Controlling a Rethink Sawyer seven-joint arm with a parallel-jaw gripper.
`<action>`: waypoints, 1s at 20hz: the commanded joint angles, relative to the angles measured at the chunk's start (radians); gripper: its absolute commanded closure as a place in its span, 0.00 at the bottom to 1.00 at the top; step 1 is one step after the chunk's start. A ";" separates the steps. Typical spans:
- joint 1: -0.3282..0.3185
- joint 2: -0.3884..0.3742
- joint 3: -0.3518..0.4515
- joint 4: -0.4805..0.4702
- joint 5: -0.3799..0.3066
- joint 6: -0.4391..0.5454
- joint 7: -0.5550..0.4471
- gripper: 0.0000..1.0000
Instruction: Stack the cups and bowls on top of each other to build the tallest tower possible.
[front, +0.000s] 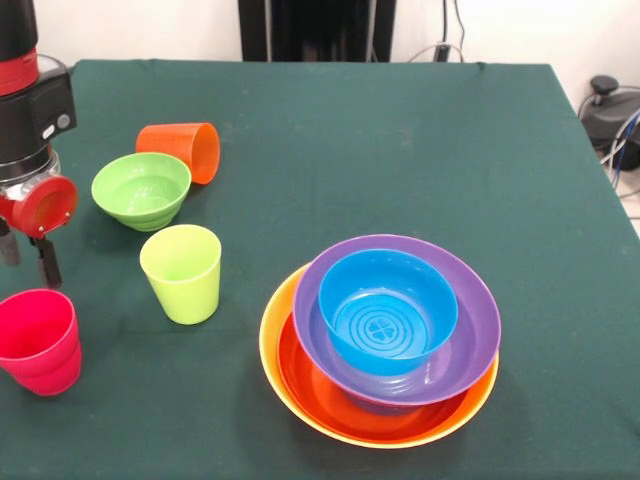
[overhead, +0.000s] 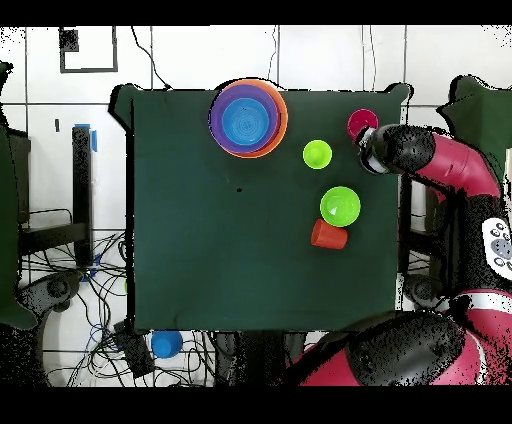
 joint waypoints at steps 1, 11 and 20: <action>0.033 -0.025 0.063 0.000 -0.046 0.130 -0.297 0.00; 0.028 0.028 0.089 -0.061 -0.052 0.118 -0.306 0.00; 0.039 0.062 0.108 -0.139 -0.070 0.130 -0.332 0.00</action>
